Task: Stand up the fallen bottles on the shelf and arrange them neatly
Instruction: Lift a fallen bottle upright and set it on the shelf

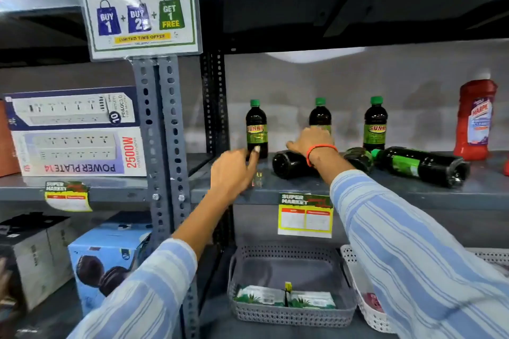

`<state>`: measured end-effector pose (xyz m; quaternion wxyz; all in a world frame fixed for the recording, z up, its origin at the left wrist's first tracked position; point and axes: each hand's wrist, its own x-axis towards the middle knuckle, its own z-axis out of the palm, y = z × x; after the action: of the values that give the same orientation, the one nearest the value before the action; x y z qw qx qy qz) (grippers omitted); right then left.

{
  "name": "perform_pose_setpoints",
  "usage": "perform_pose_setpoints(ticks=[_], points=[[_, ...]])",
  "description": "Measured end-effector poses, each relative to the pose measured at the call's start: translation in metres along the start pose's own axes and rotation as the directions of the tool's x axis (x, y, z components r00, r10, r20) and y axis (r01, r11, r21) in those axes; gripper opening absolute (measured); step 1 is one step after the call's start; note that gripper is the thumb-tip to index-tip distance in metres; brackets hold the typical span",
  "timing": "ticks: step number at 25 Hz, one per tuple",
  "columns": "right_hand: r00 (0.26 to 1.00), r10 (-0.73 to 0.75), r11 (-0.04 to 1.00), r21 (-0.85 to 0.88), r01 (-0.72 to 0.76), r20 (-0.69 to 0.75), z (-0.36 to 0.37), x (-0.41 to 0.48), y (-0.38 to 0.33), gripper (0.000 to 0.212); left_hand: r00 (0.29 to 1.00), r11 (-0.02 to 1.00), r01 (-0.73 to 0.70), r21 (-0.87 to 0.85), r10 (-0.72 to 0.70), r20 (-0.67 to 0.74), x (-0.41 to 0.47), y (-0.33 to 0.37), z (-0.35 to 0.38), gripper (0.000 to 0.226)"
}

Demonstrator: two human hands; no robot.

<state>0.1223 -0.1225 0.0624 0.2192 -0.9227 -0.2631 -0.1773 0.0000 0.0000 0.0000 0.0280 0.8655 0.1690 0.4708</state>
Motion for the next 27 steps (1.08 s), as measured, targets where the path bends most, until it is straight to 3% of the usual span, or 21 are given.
perform_pose_setpoints(ticks=[3, 5, 9, 11, 13, 15, 17, 20, 23, 27], points=[[0.954, 0.203, 0.952, 0.182, -0.244, 0.219, 0.012, 0.006, 0.001, 0.070, 0.992, 0.997, 0.033, 0.068, -0.040, 0.117, -0.014, -0.031, 0.005, 0.061], [0.912, 0.231, 0.851, 0.383, -0.358, 0.339, 0.019, 0.012, 0.001, 0.081, 0.986, 0.995, 0.010, 0.098, -0.026, 0.165, -0.022, -0.046, 0.007, 0.060], [0.891, 0.351, 0.746, 0.490, -0.451, 0.286, 0.039, 0.027, 0.002, 0.091, 0.993, 0.990, -0.030, 0.135, 0.014, 0.114, -0.025, -0.048, 0.008, 0.060], [0.925, 0.340, 0.793, 0.476, -0.380, 0.171, 0.036, 0.017, -0.009, 0.088, 0.993, 0.986, -0.026, 0.165, 0.007, 0.115, -0.026, -0.048, 0.008, 0.060], [0.962, 0.269, 0.864, 0.452, -0.221, -0.044, 0.042, 0.012, -0.018, 0.094, 0.994, 0.983, -0.013, 0.184, -0.008, 0.113, -0.028, -0.049, 0.008, 0.059], [0.947, 0.135, 0.915, 0.403, -0.006, -0.292, 0.049, 0.001, -0.032, 0.102, 0.995, 0.979, -0.010, 0.205, -0.011, 0.099, -0.031, -0.049, 0.010, 0.058], [0.906, -0.033, 0.954, 0.258, 0.155, -0.423, 0.059, -0.008, -0.045, 0.104, 0.997, 0.976, 0.000, 0.217, -0.018, 0.079, -0.032, -0.047, 0.010, 0.057], [0.854, -0.188, 0.961, 0.087, 0.261, -0.485, 0.069, -0.016, -0.058, 0.105, 0.998, 0.976, 0.012, 0.217, -0.025, 0.059, -0.031, -0.045, 0.010, 0.056], [0.838, -0.232, 0.958, 0.033, 0.285, -0.494, 0.071, -0.020, -0.064, 0.113, 1.000, 0.974, 0.004, 0.227, -0.010, 0.027, -0.034, -0.049, 0.010, 0.065], [0.907, -0.047, 0.970, 0.198, 0.142, -0.419, 0.074, -0.019, -0.059, 0.129, 0.996, 0.980, -0.057, 0.188, 0.068, -0.054, -0.042, -0.053, 0.013, 0.060]])
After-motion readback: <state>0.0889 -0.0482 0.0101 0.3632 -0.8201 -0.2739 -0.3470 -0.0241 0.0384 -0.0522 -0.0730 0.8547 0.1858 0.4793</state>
